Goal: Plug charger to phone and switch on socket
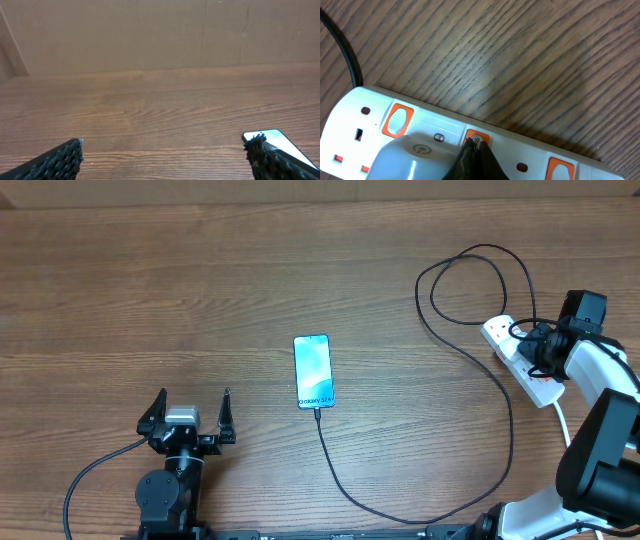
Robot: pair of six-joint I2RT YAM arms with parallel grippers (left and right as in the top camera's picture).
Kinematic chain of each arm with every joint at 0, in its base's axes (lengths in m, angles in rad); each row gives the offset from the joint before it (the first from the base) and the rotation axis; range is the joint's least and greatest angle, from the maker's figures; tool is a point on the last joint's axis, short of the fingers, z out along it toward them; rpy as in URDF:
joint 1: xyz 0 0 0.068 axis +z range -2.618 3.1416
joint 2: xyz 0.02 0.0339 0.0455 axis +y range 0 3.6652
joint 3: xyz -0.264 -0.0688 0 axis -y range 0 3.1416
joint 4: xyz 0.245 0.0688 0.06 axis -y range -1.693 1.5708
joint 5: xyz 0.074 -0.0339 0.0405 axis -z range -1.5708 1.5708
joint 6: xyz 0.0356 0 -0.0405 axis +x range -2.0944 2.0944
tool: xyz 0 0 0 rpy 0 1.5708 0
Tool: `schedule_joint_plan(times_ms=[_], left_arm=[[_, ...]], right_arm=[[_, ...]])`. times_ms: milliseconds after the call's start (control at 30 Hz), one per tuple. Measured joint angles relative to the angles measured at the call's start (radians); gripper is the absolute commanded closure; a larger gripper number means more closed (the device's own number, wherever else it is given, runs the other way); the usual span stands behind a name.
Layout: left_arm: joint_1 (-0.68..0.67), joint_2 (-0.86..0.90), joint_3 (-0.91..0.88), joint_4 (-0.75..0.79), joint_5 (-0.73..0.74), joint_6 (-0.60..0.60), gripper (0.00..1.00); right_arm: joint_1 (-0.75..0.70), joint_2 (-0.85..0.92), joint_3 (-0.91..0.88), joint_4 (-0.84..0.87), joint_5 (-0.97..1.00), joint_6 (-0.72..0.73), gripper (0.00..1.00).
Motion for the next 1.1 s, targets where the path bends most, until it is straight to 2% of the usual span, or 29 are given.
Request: schedule_joint_plan(times_ms=[1100], left_arm=[[0.0, 0.0, 0.0, 0.0, 0.0, 0.0, 0.01]], right_arm=[[0.067, 0.0, 0.015, -0.078, 0.042, 0.049, 0.96]])
